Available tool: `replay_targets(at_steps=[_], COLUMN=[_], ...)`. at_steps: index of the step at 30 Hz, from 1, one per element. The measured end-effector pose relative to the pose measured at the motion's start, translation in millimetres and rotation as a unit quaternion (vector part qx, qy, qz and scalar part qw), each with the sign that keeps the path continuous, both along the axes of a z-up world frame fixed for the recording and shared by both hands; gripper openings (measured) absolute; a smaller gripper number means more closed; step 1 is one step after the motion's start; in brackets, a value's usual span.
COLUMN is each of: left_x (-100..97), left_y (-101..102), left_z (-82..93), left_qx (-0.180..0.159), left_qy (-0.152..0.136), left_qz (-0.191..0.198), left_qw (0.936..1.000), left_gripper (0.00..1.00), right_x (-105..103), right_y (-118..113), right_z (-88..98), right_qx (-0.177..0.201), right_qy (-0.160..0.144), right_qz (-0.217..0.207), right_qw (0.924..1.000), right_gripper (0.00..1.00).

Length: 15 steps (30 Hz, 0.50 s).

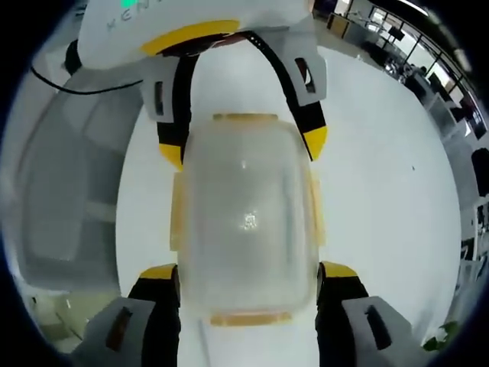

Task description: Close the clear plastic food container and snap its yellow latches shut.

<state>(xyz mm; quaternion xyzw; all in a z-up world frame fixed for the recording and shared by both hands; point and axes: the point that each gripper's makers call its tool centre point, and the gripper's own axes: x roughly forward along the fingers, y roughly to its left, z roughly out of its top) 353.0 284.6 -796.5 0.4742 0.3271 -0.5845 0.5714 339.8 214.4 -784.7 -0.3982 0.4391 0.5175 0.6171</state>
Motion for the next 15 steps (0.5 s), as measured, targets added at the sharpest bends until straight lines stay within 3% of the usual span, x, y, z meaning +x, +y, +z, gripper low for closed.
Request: replay_targets(at_steps=[15], left_x=[-0.4], left_y=[45], left_z=[-1.0], left_qx=[0.002], left_qy=[0.000], left_qz=[0.008], left_qw=[1.0000], left_gripper=[0.82], right_x=[0], right_y=[44], right_z=[-1.1], right_qx=[-0.005], right_qy=[0.002], right_qz=[0.010], right_qw=[0.9999], right_gripper=[0.73])
